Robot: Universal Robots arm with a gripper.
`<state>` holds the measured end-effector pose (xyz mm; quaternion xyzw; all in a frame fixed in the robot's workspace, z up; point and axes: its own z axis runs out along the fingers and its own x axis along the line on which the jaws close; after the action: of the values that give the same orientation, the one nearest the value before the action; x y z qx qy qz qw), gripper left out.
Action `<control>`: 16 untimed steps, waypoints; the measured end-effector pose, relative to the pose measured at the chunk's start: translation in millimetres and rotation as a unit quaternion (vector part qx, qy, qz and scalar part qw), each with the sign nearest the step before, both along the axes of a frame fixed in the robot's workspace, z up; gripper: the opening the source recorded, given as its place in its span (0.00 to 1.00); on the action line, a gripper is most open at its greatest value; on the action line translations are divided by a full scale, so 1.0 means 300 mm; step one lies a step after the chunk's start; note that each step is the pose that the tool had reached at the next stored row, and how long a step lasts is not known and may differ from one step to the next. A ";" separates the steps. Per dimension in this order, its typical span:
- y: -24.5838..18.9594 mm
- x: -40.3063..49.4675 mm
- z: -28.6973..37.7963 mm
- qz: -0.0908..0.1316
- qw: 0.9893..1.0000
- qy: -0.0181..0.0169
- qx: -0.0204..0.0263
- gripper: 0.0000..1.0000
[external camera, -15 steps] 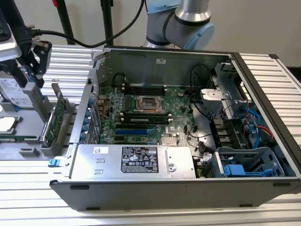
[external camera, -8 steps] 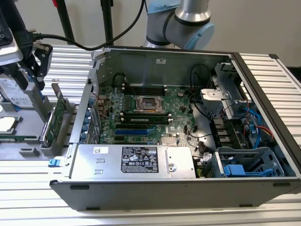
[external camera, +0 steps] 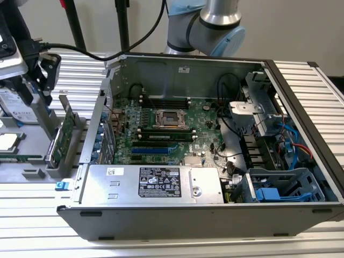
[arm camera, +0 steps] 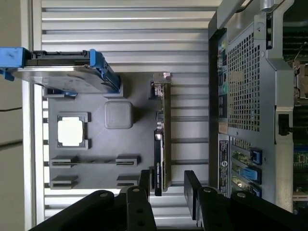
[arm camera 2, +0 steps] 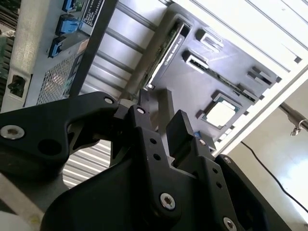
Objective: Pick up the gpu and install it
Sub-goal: 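Pick up the gpu and move the gpu toward the slot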
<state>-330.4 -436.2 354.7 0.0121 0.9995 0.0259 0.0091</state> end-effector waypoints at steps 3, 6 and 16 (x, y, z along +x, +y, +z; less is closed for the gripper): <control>-0.001 0.000 -0.006 0.000 1.000 0.000 0.000 1.00; -0.002 0.000 -0.012 0.000 1.000 0.000 0.000 1.00; -0.005 0.000 -0.033 0.000 1.000 0.000 0.000 1.00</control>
<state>-330.3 -437.9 344.7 0.0121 0.9996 0.0258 0.0091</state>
